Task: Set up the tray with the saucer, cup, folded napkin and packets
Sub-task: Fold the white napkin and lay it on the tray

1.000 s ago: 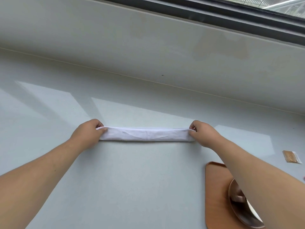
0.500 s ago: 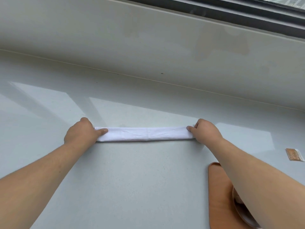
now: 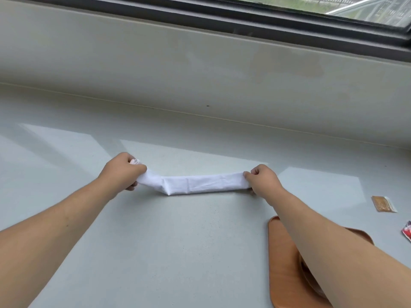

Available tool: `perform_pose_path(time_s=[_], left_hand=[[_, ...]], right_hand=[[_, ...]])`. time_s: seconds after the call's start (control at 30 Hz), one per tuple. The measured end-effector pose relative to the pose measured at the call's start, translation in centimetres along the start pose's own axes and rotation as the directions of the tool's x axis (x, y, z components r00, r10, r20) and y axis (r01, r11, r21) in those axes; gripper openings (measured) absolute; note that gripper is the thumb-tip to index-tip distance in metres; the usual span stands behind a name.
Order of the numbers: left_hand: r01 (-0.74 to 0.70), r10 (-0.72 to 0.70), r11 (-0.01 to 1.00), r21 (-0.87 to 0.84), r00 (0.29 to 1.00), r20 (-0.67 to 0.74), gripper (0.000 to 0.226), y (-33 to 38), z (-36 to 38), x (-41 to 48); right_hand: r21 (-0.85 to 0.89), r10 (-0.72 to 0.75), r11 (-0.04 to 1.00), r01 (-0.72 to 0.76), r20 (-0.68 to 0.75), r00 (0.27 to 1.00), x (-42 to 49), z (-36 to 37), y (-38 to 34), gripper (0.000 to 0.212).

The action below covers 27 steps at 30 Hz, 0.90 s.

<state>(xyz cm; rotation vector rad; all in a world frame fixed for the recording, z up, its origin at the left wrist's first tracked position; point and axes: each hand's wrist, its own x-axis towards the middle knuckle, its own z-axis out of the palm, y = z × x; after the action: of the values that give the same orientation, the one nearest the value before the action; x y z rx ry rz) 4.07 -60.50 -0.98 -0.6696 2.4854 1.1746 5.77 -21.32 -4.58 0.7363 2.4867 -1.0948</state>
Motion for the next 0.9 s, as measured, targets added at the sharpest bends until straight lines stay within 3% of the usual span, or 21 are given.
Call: perform_pose_path(time_s=[0.07, 0.2, 0.37, 0.6, 0.8, 0.9], left_hand=[[-0.045, 0.047, 0.997, -0.066, 0.999, 0.021, 0.013, 2.4, 1.2, -1.4], [-0.112, 0.135, 0.977, -0.179, 0.984, 0.119, 0.018, 7.2, 5.0, -4.3], [-0.102, 0.144, 0.978, -0.184, 0.962, 0.233, 0.024, 11.5, 11.7, -7.4], [-0.024, 0.085, 0.981, -0.192, 0.945, 0.316, 0.027, 14.8, 19.6, -8.9], [-0.061, 0.115, 0.975, -0.216, 0.963, 0.245, 0.026, 17.8, 23.1, -8.7], [-0.037, 0.106, 0.976, -0.213, 0.940, 0.325, 0.034, 18.3, 23.7, -8.4]], right_hand=[[0.125, 0.029, 0.992, -0.035, 0.043, 0.999, -0.6, -0.4, 0.0, 0.013], [0.299, 0.022, 0.952, -0.064, 0.141, 0.990, -1.5, -1.4, 0.6, 0.021], [0.433, 0.003, 0.895, -0.106, 0.232, 0.973, -1.8, -3.0, 1.7, 0.016], [0.517, -0.028, 0.840, -0.164, 0.343, 0.939, -0.5, -4.6, 2.6, 0.026], [0.542, -0.048, 0.816, -0.202, 0.411, 0.910, 0.7, -5.6, 3.1, 0.030], [0.518, -0.046, 0.835, -0.187, 0.404, 0.914, 1.4, -5.9, 3.4, 0.026]])
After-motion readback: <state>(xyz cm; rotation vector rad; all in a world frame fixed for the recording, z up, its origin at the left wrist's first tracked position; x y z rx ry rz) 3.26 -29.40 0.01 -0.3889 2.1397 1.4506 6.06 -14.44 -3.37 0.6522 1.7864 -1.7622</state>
